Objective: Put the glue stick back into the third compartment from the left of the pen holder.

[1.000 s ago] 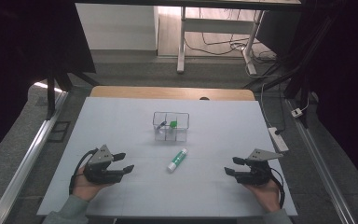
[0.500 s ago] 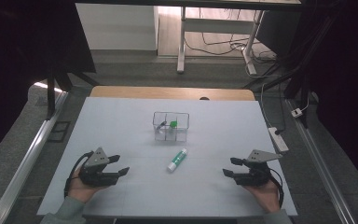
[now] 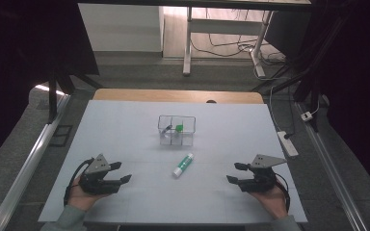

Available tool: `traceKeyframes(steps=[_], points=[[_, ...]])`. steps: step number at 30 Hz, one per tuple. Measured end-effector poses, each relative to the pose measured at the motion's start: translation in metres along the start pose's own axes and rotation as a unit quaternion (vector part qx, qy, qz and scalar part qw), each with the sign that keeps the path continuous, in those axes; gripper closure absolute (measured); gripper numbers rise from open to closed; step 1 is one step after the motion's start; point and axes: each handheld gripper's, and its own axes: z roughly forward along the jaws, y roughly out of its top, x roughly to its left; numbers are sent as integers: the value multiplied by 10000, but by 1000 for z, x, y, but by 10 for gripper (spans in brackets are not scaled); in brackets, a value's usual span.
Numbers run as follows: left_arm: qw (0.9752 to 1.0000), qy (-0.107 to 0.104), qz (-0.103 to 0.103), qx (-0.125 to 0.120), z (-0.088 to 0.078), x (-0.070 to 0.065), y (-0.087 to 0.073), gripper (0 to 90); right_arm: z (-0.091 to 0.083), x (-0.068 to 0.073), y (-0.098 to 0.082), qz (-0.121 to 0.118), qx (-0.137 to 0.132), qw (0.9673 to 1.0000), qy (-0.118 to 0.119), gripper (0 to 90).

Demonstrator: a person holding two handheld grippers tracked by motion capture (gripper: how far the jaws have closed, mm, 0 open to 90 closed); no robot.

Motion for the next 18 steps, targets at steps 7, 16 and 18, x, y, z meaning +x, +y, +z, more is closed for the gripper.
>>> traceKeyframes(steps=[7, 16, 18], points=[[10000, -18, -19, 44, 1, 1, -2, 375, 1, 3, 4, -107, 22, 9999, 4, 382], [10000, -26, -16, 76, 2, 1, -2, 370, 4, 5, 6, -149, 59, 9998, 67, 382], [10000, -30, -12, 88, 3, 1, -2, 370, 4, 6, 7, -157, 65, 9998, 72, 382]])
